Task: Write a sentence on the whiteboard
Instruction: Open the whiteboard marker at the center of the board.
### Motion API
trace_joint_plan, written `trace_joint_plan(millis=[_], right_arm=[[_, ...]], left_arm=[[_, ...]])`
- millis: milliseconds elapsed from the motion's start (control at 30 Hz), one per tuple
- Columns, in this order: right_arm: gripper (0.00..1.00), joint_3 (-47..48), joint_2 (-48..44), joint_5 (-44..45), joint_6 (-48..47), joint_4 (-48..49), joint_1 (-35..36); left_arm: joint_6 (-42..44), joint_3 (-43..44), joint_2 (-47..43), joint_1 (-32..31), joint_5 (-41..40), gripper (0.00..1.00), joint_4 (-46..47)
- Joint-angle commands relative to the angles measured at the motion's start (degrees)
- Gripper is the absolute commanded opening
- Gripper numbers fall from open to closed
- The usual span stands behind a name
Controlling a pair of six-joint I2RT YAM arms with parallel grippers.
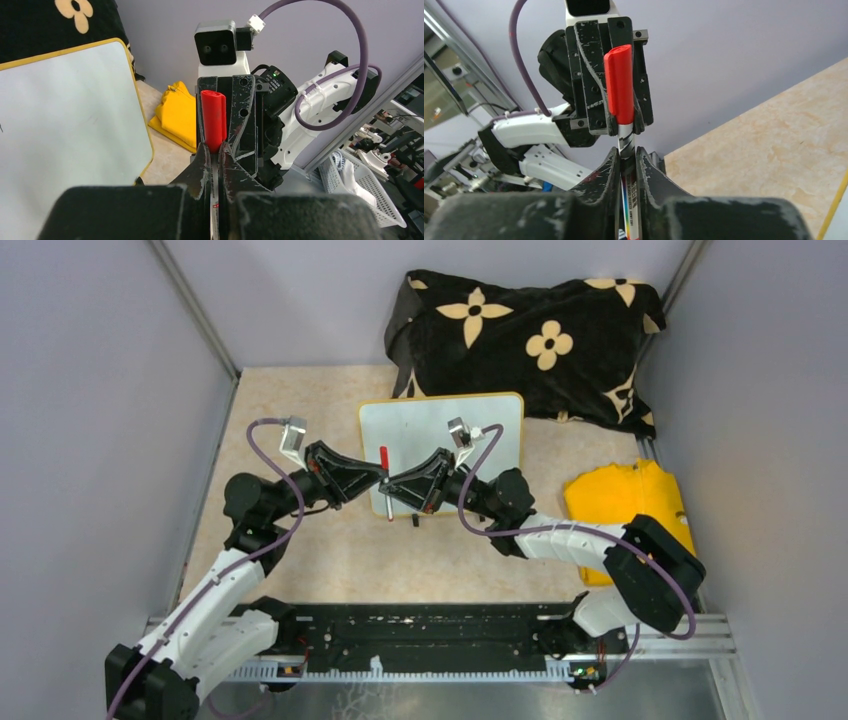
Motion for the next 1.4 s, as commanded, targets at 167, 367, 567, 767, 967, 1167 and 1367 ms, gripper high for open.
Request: trace_joint_plan(millis=[167, 367, 567, 767, 967, 1167, 1367], right_arm=[[0.00, 3.0, -4.0, -3.9, -6.6, -7.8, -0.4], [0.00, 2.5, -7.6, -5.6, -12.0, -16.8, -0.3], [0.00, 1.9, -10.6, -6.0, -15.8, -21.7, -0.3], [0.00, 1.8, -11.8, -5.5, -17.8, -23.4, -0.3], [0.00, 2.8, -11.7, -5.6, -19.2, -25.0, 0.3], [0.00, 3.4, -11.7, -5.5, -20.1, -26.0, 0.8], [0.00, 4.3, -11.8, -5.0, -21.1, -27.0, 1.5]], left_arm=[[0.8, -0.2, -2.2, -0.2, 0.5, 0.46, 1.6], [0.8, 0.2, -2.6, -0.2, 2.1, 0.62, 2.2], [0.2, 0.5, -1.7, -0.2, 3.5, 0.56, 2.5], [-0.7, 1.5, 0.6, -0.2, 5.7, 0.52, 2.0], [-1.4, 1.8, 1.7, -0.2, 7.2, 0.48, 2.7], [-1.8, 2.0, 2.7, -0.2, 8.0, 0.30, 3.0], [-2.3, 2.8, 4.5, -0.2, 10.1, 0.38, 2.9]])
